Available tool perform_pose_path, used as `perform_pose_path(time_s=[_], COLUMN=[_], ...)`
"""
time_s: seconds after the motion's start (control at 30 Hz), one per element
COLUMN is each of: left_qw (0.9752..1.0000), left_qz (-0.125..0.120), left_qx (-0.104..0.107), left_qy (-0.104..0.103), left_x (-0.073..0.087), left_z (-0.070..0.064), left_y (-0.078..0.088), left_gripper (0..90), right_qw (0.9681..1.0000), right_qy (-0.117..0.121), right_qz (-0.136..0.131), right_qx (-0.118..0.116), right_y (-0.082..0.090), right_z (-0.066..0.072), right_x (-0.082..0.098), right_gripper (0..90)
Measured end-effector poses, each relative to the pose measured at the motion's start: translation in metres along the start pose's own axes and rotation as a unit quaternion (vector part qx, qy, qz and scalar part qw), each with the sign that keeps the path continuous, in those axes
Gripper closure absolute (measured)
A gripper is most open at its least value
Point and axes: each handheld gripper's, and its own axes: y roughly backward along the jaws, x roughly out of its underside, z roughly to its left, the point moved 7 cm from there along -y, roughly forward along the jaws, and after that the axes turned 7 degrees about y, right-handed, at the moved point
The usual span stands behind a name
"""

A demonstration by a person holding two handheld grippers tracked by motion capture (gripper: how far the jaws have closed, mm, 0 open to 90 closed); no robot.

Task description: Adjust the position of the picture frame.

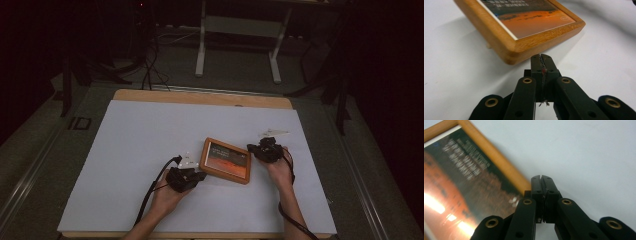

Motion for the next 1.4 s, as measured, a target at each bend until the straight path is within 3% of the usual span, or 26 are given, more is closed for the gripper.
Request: perform_pose_path(time_s=[0.23,0.33,0.5,0.63,0.7,0.8,0.83,0.93,1.03,1.17,1.23,1.3,1.4], left_qw=[0.9998,0.9997,0.9997,0.9995,0.999,0.9988,0.9984,0.9973,0.9956,0.9941,0.9928,0.9915,0.9915], left_qz=[0.017,0.019,0.023,0.019,0.013,0.011,0.009,-0.003,-0.013,-0.024,-0.028,-0.029,-0.024], left_qx=[0.0,0.001,-0.005,-0.024,-0.032,-0.041,-0.046,-0.05,-0.051,-0.022,-0.011,0.008,0.003], left_qy=[-0.012,-0.013,-0.012,0.006,0.028,0.025,0.03,0.054,0.078,0.103,0.116,0.127,0.128], left_x=[0.0,0.0,0.0,0.0,-0.001,-0.002,-0.003,-0.006,-0.008,-0.01,-0.011,-0.011,-0.01], left_z=[0.001,0.001,0.006,0.018,0.029,0.035,0.038,0.048,0.053,0.05,0.047,0.043,0.038], left_y=[-0.012,-0.013,-0.009,-0.004,0.0,0.003,0.004,0.005,0.009,0.015,0.015,0.014,0.006], left_gripper=[89.7,89.7,89.7,89.7,89.6,89.6,89.6,89.0,76.5,55.4,52.1,46.4,33.4], right_qw=[0.9995,0.9995,0.9989,0.9979,0.9956,0.9955,0.9948,0.9925,0.9931,0.997,0.9976,0.997,0.993], right_qy=[0.004,0.0,0.014,0.024,0.041,0.037,0.037,0.041,0.053,0.03,0.021,0.006,-0.01], right_qz=[0.031,0.033,0.044,0.053,0.07,0.063,0.058,0.066,0.071,0.049,0.04,0.019,0.002], right_qx=[0.0,-0.005,-0.013,-0.028,-0.046,-0.06,-0.075,-0.094,-0.076,-0.052,-0.053,-0.075,-0.118], right_y=[-0.022,-0.022,-0.016,-0.008,-0.005,0.001,0.005,0.007,0.008,0.011,0.012,0.015,0.014], right_z=[-0.003,-0.002,0.002,0.01,0.023,0.033,0.042,0.048,0.049,0.044,0.043,0.045,0.052], right_x=[-0.006,-0.006,-0.002,0.006,0.018,0.023,0.028,0.031,0.028,0.017,0.014,0.009,0.003], right_gripper=[89.9,90.0,90.0,90.0,90.0,90.0,90.0,89.9,83.5,70.1,63.8,57.0,44.2])
